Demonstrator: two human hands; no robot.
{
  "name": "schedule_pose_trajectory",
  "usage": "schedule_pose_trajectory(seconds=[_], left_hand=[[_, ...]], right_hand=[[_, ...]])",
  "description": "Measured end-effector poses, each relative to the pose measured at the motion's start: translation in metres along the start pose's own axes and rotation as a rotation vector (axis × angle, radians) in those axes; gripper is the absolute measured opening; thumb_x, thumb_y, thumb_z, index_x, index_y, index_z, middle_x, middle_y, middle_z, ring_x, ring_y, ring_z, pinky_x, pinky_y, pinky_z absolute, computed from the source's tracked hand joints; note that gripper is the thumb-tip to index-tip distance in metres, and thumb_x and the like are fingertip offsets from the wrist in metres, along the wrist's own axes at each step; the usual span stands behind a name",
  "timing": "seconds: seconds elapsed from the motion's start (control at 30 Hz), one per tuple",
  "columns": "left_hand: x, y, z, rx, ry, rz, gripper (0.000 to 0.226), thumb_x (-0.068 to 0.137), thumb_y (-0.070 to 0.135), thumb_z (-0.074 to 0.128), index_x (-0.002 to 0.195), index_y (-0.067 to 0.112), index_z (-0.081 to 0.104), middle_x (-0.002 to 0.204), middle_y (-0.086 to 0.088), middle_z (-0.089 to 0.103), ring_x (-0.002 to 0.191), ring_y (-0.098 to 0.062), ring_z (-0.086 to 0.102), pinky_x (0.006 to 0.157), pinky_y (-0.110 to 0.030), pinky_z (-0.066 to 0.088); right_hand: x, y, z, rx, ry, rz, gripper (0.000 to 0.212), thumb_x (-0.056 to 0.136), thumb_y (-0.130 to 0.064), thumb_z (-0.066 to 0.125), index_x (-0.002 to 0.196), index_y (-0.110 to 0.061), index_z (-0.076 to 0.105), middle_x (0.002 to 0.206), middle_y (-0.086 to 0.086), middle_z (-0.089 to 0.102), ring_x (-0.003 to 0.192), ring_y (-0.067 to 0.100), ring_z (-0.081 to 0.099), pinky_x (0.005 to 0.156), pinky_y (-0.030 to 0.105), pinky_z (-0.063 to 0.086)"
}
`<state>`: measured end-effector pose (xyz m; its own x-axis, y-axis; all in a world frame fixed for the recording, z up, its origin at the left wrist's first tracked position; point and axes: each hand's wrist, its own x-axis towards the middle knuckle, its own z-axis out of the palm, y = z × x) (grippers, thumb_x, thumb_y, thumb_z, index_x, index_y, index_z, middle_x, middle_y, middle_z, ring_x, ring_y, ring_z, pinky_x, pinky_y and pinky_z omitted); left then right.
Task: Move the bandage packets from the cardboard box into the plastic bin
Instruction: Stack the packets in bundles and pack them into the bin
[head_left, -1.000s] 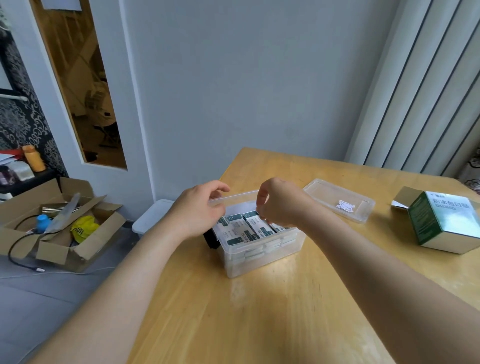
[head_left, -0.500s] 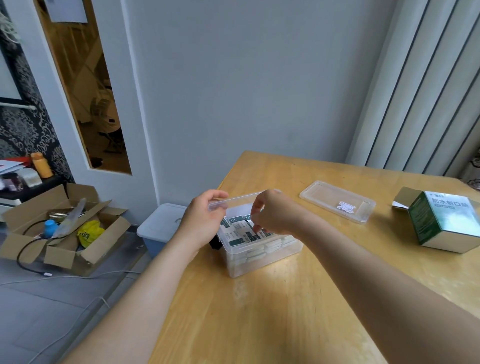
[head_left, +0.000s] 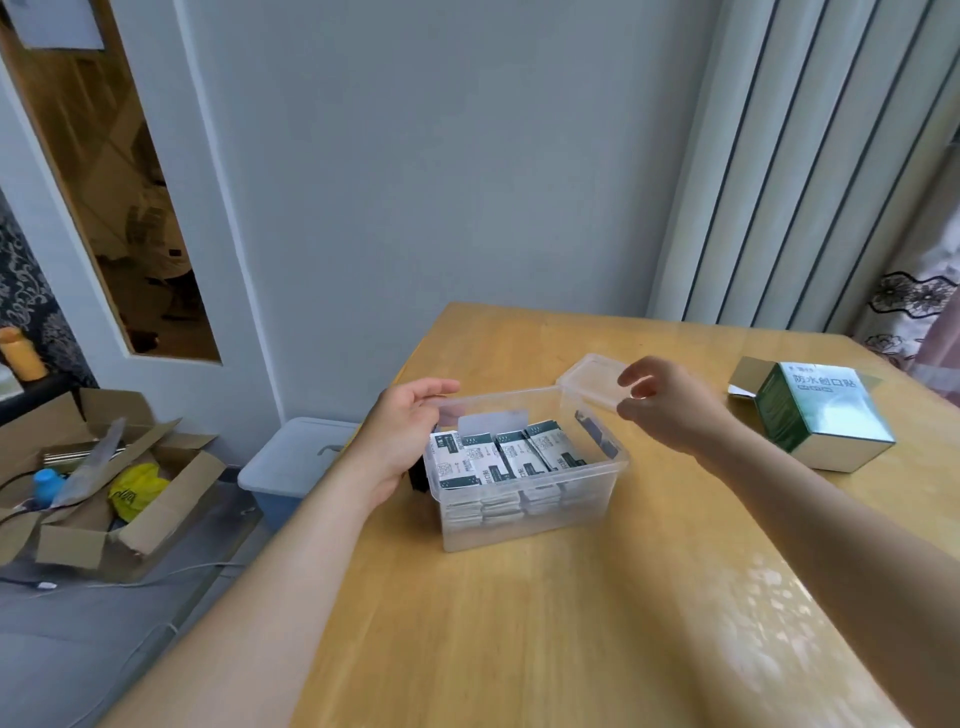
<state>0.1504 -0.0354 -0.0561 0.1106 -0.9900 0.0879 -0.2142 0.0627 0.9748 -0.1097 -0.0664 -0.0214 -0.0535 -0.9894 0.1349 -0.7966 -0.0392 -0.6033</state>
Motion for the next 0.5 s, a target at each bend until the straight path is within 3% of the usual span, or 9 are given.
schedule_pose_trajectory(seconds=[0.13, 0.27, 0.37, 0.5], left_hand=[[0.006, 0.005, 0.024, -0.041, -0.079, -0.006, 0.044, 0.091, -0.009, 0.033, 0.108, 0.019, 0.062, 0.105, -0.011, 0.070, 0.103, -0.026, 0.065, 0.088, -0.041, 0.053], [0.006, 0.012, 0.039, -0.077, -0.183, -0.021, 0.039, 0.093, -0.008, 0.036, 0.117, 0.010, 0.061, 0.107, -0.015, 0.070, 0.097, -0.023, 0.066, 0.084, -0.039, 0.052], [0.017, 0.015, 0.034, -0.169, -0.294, -0.068, 0.025, 0.100, 0.010, 0.045, 0.119, 0.009, 0.061, 0.112, -0.018, 0.069, 0.101, -0.024, 0.067, 0.090, -0.042, 0.050], [0.062, 0.017, 0.026, -0.049, -0.320, -0.101, 0.035, 0.104, 0.029, 0.036, 0.112, 0.013, 0.066, 0.117, -0.009, 0.069, 0.116, -0.022, 0.061, 0.102, -0.044, 0.045]], right_hand=[[0.005, 0.035, -0.008, -0.194, -0.053, 0.136, 0.064, 0.081, -0.036, 0.074, 0.135, -0.021, 0.043, 0.136, 0.013, 0.050, 0.118, 0.031, 0.049, 0.098, 0.044, 0.044], [0.017, 0.053, -0.012, -0.288, -0.155, 0.274, 0.096, 0.073, -0.063, 0.069, 0.146, -0.022, 0.023, 0.142, 0.016, 0.045, 0.128, 0.036, 0.041, 0.105, 0.042, 0.035], [0.027, 0.060, -0.012, -0.069, -0.160, 0.320, 0.089, 0.080, -0.056, 0.066, 0.147, -0.014, 0.024, 0.143, 0.018, 0.044, 0.125, 0.035, 0.046, 0.097, 0.039, 0.042], [0.045, 0.064, -0.008, 0.124, -0.114, 0.306, 0.065, 0.091, -0.030, 0.064, 0.144, -0.009, 0.033, 0.140, 0.016, 0.046, 0.119, 0.029, 0.049, 0.083, 0.031, 0.039]])
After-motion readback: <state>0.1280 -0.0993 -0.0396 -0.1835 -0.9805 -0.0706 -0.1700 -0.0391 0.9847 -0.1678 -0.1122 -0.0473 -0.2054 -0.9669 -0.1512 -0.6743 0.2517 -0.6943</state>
